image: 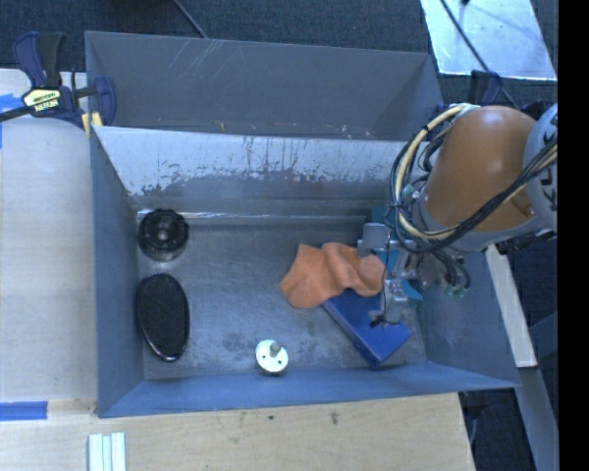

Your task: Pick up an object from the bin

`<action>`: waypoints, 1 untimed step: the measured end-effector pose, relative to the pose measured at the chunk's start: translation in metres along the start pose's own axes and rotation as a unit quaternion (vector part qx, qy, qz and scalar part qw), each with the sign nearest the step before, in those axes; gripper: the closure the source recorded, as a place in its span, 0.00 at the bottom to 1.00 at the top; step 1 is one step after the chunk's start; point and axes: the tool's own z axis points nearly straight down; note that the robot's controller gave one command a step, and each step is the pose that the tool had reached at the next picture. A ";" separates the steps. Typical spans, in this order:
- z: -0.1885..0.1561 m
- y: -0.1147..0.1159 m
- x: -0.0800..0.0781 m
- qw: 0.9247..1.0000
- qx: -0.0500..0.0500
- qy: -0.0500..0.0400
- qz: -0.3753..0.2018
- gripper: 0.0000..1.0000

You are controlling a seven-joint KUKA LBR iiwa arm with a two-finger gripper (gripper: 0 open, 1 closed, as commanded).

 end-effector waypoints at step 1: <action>-0.005 0.000 -0.002 1.000 0.000 -0.004 -0.001 0.00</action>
Offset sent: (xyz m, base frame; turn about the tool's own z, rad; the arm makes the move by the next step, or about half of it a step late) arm 0.0602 0.0054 -0.0146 0.2302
